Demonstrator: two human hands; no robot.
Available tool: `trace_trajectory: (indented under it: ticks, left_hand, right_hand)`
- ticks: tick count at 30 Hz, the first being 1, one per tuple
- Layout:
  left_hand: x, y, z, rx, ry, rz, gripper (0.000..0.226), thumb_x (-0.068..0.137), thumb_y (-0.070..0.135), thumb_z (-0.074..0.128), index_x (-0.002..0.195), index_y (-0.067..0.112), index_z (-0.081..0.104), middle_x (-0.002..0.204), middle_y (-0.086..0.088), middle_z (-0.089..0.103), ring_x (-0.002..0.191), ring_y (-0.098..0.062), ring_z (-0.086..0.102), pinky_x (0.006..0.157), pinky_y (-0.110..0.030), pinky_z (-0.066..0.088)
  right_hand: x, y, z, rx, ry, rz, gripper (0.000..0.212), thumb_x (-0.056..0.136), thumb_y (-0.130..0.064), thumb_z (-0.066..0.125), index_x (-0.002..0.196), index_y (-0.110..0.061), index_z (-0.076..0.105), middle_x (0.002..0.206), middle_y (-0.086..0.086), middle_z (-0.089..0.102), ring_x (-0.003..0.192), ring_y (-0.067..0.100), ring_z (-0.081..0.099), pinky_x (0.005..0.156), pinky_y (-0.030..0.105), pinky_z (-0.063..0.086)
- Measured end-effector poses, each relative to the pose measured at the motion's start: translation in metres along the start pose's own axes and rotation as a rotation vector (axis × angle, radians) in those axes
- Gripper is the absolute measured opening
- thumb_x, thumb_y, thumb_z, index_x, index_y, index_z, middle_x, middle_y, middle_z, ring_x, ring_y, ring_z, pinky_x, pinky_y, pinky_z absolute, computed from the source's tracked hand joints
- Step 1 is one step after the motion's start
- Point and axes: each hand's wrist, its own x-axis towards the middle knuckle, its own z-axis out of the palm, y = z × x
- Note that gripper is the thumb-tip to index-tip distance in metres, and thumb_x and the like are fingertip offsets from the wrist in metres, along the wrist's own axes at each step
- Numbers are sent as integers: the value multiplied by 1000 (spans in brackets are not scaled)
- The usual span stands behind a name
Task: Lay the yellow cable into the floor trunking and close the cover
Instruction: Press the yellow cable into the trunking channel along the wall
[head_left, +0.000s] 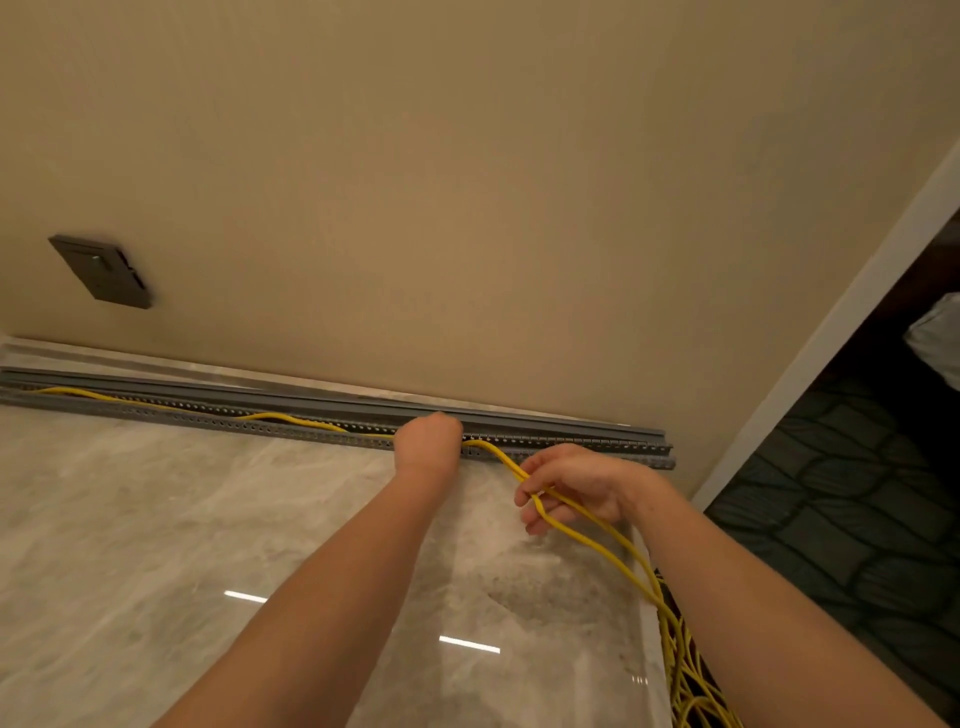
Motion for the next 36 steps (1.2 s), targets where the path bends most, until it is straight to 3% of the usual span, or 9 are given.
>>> trace_trajectory:
  ticks: [3,7,11,14,19,25,28,32,36]
  left_hand:
    - [0,-1,0,6,4,6,23,90,-1,54,104,12,67,105,-7,68,97,-28,67,71,-33,47]
    - [-2,-2,1,16,7,29,23,90,-1,54,104,12,67,104,-8,67,95,-29,67,69,-33,47]
    - [-4,-3,2,31,9,56,23,90,-1,54,105,12,66,108,-9,63,93,-29,67,65,-33,44]
    - [-4,-5,2,30,35,65,23,89,-1,55,103,13,67,110,-8,61,93,-29,66,63,-31,42]
    - [-9,-3,8,39,146,139,19,88,12,57,103,14,68,110,-5,59,105,-26,56,61,-32,38]
    - [-15,-7,22,-201,245,142,27,89,37,56,110,23,66,108,5,58,103,-19,56,70,-32,47]
    - [-16,-5,22,-326,329,193,31,89,39,59,118,28,61,111,7,62,105,-17,59,73,-33,49]
    - [-15,17,15,-354,352,335,19,92,37,57,105,29,69,102,9,65,100,-15,59,67,-32,48]
    - [-9,27,13,-373,342,277,16,93,31,57,99,28,72,99,7,65,99,-14,59,62,-30,44]
  right_hand:
    - [1,-8,-8,-328,237,-60,28,79,5,66,105,-6,61,79,13,63,54,16,55,49,28,47]
    - [5,-28,-12,-806,497,-265,23,81,2,59,93,-13,71,80,4,64,74,19,58,63,27,45]
    - [10,-36,-12,-1150,576,-349,31,84,4,53,101,-16,70,108,8,64,95,27,61,79,37,53]
    - [14,-30,-18,-1313,582,-370,34,86,3,55,110,-17,67,119,6,57,103,29,59,83,40,52]
    - [20,-20,-23,-1321,584,-373,34,87,2,54,113,-17,66,119,6,58,102,29,59,83,41,52]
    - [24,-16,-28,-1259,576,-379,31,89,0,53,110,-17,67,116,5,59,97,26,59,81,41,54]
    - [24,-14,-29,-1252,584,-387,29,89,-2,53,109,-18,68,115,4,59,97,26,59,81,40,53]
    - [24,-14,-28,-1238,593,-396,28,88,-3,53,106,-18,68,114,5,59,98,26,58,80,39,52]
    - [25,-11,-28,-1210,618,-389,27,90,-4,53,107,-18,68,115,5,57,97,27,59,77,37,51]
